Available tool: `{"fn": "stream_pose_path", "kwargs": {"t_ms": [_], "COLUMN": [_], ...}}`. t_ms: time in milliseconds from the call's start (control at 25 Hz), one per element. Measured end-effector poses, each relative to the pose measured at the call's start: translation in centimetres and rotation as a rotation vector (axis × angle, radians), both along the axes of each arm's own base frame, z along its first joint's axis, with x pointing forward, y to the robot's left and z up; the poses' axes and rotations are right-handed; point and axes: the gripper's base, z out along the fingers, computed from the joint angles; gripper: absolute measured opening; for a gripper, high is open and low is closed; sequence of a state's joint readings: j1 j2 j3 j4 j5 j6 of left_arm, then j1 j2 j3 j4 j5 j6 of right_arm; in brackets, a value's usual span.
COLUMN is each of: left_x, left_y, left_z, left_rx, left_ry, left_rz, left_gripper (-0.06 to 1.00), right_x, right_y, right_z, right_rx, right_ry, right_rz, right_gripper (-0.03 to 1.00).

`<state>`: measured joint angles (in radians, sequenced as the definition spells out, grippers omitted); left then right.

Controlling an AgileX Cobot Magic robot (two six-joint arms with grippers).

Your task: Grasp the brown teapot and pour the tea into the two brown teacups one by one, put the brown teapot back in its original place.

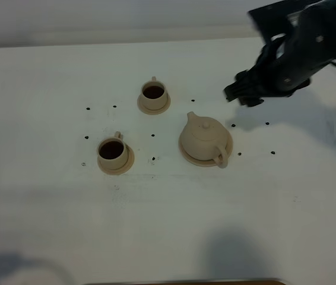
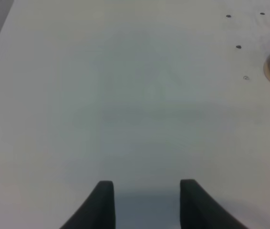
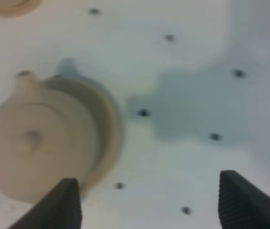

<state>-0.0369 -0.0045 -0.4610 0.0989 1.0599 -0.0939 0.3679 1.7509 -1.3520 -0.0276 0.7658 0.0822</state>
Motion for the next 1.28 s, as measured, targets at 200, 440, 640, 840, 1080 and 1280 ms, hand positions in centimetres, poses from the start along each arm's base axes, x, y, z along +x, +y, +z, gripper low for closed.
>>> {"fn": "stream_pose_path", "kwargs": {"t_ms": [200,440,640,840,1080,1280], "left_x": [0.0,0.0,0.0,0.0,0.0,0.0], "left_y": [0.0,0.0,0.0,0.0,0.0,0.0], "left_z": [0.0,0.0,0.0,0.0,0.0,0.0], "left_rx": [-0.001,-0.001,-0.001,-0.001,-0.001,-0.001], "left_ry": [0.0,0.0,0.0,0.0,0.0,0.0], "left_rz": [0.0,-0.001,-0.001,-0.001,-0.001,-0.001], "left_gripper": [0.31,0.31,0.31,0.31,0.31,0.31], "right_x": [-2.2,-7.4,-13.5,-18.7,-24.4,-27.6], "right_y": [-4.3,-9.4,-11.6,-12.4,-12.8,-12.9], "right_z": [4.5,6.4,7.1,7.6,7.3,5.5], "right_rx": [0.039,0.047,0.057,0.057,0.067,0.071], "right_ry": [-0.102,-0.111,-0.133,-0.138,-0.184,-0.224], "right_rz": [-0.095,-0.228,-0.293,-0.314,-0.313,-0.304], "right_gripper": [0.6,0.6,0.6,0.6,0.59,0.59]}}
